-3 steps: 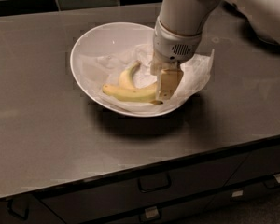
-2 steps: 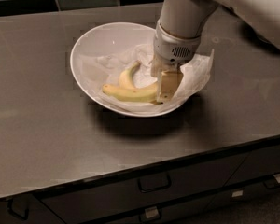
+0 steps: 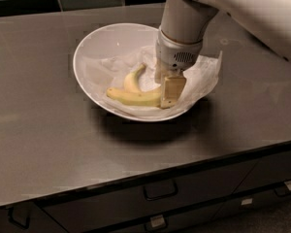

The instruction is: Pick banana from white bowl

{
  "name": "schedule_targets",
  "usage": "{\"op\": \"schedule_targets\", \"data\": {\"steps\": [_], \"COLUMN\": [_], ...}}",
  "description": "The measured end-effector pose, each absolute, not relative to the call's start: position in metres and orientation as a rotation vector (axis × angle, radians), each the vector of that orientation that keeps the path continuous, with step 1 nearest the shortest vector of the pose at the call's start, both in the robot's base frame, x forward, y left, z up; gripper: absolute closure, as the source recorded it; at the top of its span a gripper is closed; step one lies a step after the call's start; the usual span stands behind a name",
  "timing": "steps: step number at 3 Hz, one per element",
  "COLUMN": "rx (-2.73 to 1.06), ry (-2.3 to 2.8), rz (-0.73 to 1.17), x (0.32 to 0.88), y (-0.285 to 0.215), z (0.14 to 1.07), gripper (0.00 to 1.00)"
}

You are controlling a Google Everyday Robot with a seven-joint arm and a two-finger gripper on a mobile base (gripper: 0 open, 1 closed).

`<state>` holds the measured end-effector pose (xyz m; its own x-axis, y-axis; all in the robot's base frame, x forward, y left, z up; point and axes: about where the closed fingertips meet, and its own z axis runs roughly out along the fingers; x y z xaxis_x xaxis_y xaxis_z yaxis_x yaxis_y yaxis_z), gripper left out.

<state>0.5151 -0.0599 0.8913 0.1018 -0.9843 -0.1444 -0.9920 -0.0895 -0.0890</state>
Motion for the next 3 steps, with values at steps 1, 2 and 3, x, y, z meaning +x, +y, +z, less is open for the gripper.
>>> {"op": "schedule_targets", "data": {"steps": [1, 2, 3], "rx": [-2.22, -2.232, -2.232], "ry": [2.016, 2.03, 2.03], "rz": [0.053, 0.044, 0.044], "x": [0.5212, 0.5259, 0.5259], "y": [-0.0615, -0.0641, -0.0641], "z": [0.8841, 0.8767, 0.8767], "gripper": [0.47, 0.48, 0.67]}}
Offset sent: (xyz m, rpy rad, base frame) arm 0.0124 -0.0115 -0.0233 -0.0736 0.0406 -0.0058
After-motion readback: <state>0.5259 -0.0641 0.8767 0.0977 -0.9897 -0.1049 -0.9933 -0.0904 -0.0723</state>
